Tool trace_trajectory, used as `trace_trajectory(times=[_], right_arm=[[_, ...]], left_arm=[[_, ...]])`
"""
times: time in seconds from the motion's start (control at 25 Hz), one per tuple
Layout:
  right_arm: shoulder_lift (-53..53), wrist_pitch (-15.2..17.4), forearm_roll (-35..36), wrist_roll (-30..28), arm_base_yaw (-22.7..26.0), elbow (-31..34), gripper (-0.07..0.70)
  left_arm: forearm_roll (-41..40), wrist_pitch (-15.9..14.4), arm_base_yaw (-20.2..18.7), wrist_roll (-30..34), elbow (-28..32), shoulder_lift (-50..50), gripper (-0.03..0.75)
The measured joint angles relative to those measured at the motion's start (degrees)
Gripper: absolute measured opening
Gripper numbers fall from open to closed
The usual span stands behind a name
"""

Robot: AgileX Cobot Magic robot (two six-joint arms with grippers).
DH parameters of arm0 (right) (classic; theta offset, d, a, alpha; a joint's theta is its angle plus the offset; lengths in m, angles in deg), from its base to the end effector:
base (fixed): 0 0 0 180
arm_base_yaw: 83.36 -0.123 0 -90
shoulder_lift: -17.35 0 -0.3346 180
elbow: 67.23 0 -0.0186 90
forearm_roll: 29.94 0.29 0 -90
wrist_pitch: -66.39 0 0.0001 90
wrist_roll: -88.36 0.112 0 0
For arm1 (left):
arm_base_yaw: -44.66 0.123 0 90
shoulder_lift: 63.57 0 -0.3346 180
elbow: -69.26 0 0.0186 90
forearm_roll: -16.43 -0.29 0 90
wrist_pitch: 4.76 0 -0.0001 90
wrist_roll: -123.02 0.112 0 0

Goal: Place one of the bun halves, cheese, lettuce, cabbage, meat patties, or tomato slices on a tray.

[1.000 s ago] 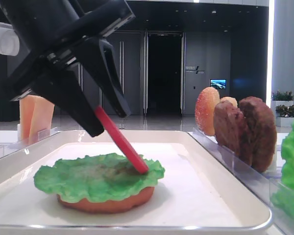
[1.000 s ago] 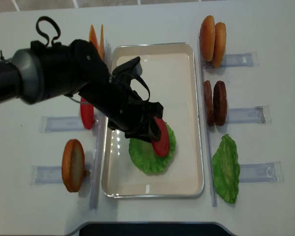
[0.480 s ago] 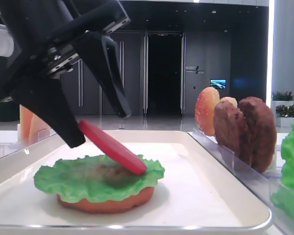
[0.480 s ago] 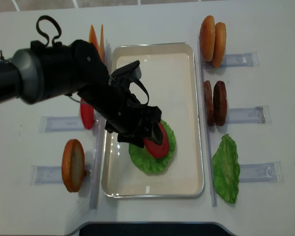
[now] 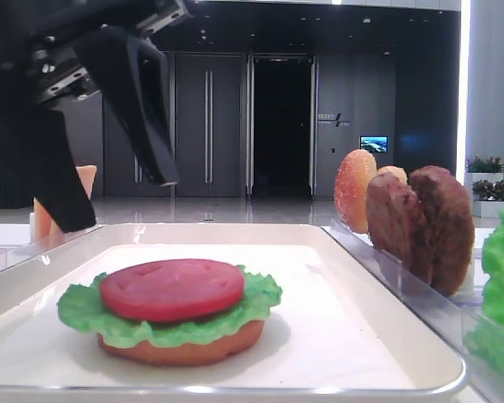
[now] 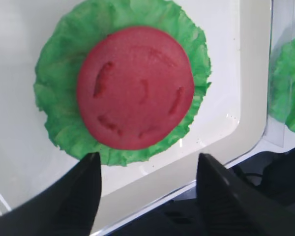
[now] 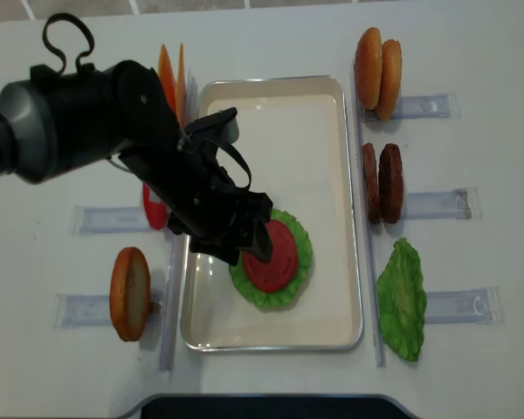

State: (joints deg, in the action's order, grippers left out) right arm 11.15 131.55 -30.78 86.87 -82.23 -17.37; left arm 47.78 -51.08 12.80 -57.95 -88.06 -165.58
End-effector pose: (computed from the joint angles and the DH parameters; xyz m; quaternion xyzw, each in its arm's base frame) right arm -0.0067 -0.0014 0.2784 -0.0022 0.8713 -0.0185 0.4904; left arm 0.2689 -0.2168 0.1996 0.0911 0.9706 -0.2222 0.0132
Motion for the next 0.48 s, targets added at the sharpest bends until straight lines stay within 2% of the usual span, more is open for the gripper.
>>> trace_trajectory(times=[0.32, 0.48], right_arm=[[0.0, 0.0, 0.0, 0.0, 0.0, 0.0, 0.461], [0.0, 0.0, 0.0, 0.0, 0.0, 0.0, 0.461]], left_arm=[[-4.8, -4.7, 0.0, -3.5, -2.8, 0.9, 0.463], [-9.7, -9.1, 0.0, -6.7, -6.0, 0.9, 0.463]])
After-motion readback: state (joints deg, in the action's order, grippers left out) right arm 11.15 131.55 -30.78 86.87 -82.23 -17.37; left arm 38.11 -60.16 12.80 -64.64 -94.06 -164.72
